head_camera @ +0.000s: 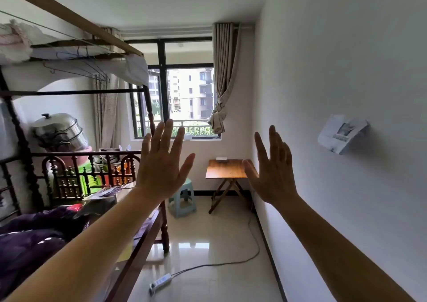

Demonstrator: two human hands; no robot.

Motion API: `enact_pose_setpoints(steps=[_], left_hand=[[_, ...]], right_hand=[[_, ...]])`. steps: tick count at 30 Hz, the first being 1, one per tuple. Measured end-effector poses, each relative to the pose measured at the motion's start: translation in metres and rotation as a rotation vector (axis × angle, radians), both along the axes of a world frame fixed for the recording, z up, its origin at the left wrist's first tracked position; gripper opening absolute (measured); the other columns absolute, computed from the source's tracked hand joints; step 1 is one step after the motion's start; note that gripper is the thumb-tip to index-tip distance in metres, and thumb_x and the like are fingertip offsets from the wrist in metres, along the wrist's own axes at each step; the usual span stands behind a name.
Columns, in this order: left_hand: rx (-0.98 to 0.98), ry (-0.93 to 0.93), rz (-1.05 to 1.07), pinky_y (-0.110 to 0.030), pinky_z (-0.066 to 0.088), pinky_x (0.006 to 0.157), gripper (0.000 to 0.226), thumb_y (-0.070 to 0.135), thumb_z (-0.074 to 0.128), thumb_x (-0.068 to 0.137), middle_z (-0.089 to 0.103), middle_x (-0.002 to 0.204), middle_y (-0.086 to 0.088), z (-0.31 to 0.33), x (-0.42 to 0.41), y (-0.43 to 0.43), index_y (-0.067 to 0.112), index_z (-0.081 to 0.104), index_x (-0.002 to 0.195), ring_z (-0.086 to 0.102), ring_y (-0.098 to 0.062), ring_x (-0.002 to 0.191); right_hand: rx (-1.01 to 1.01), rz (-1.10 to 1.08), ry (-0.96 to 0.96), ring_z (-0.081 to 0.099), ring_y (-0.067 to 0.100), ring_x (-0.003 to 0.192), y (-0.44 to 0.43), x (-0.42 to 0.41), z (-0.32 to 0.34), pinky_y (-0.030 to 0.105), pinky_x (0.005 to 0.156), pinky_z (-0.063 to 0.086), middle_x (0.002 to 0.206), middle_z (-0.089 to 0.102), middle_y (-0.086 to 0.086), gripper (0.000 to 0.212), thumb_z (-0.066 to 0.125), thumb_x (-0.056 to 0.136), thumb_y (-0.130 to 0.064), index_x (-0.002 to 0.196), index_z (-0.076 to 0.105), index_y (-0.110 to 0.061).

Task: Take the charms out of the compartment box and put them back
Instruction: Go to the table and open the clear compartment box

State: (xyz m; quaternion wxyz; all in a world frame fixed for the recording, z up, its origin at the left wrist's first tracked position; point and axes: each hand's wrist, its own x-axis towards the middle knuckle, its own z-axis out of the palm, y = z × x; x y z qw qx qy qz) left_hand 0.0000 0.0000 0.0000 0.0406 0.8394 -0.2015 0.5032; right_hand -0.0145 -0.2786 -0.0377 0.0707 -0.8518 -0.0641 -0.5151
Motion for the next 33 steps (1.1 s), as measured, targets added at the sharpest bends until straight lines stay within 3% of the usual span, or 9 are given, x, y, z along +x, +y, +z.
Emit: enact_pose_setpoints(steps=[13,22,33], left_hand=[[-0.083,0.060,0.052,-0.056,0.009,0.120,0.070,0.057,0.021,0.099,0.016,0.163,-0.016,-0.030,0.212,0.062,0.014,0.026,0.154,0.012,-0.032,0.151],[-0.102,0.168,-0.005,-0.059,0.011,0.119,0.073,0.060,0.018,0.097,0.012,0.164,-0.015,-0.055,0.380,0.027,0.015,0.023,0.154,0.008,-0.030,0.152],[-0.090,0.242,0.052,-0.060,0.013,0.118,0.074,0.061,0.015,0.096,0.014,0.164,-0.014,-0.062,0.605,-0.032,0.015,0.023,0.154,0.012,-0.032,0.151]], right_hand=[[-0.061,-0.031,0.125,0.007,0.032,0.153,0.058,0.205,-0.028,0.052,0.120,0.013,0.167,-0.001,0.014,0.074,0.037,0.098,-0.057,0.159,0.015,-0.022],[-0.032,-0.032,0.175,0.011,0.034,0.153,0.035,0.349,-0.049,0.053,0.121,0.017,0.167,-0.003,0.014,0.074,0.034,0.098,-0.057,0.159,0.015,-0.021],[0.039,0.006,0.285,0.012,0.035,0.153,-0.013,0.603,-0.054,0.057,0.120,0.019,0.168,-0.004,0.014,0.075,0.035,0.098,-0.058,0.160,0.012,-0.021]])
